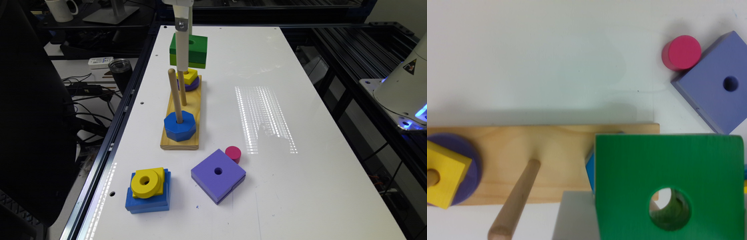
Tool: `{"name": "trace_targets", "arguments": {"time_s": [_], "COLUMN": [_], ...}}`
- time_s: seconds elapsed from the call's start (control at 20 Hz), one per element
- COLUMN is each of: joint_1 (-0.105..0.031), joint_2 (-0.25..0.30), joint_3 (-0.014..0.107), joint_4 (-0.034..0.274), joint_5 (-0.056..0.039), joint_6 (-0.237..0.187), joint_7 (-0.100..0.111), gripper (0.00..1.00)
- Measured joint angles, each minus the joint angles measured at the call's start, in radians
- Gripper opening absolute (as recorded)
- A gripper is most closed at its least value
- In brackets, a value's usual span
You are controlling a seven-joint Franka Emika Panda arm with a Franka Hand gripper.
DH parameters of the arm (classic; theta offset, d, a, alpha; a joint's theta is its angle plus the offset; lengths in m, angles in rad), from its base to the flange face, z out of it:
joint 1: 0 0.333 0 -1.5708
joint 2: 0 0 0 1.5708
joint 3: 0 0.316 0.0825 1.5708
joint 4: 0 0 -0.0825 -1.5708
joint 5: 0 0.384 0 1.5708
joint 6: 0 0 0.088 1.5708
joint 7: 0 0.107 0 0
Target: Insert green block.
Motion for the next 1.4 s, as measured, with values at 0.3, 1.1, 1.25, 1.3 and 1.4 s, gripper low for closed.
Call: {"name": "trace_targets", "arguments": {"time_s": [0.3, 1.1, 1.25, 1.3, 1.4], "joint_1": [0.000, 0.006, 0.007, 0.007, 0.007], "joint_2": [0.042, 0.108, 0.108, 0.108, 0.108], "joint_3": [0.000, 0.009, 0.010, 0.010, 0.011], "joint_4": [0.048, 0.118, 0.118, 0.118, 0.118], "joint_5": [-0.0183, -0.0428, -0.0428, -0.0428, -0.0428], "joint_6": [0.003, -0.005, -0.005, -0.005, -0.005], "joint_7": [0.000, 0.005, 0.006, 0.006, 0.006], "gripper": [0.00, 0.00, 0.00, 0.00, 0.00]}}
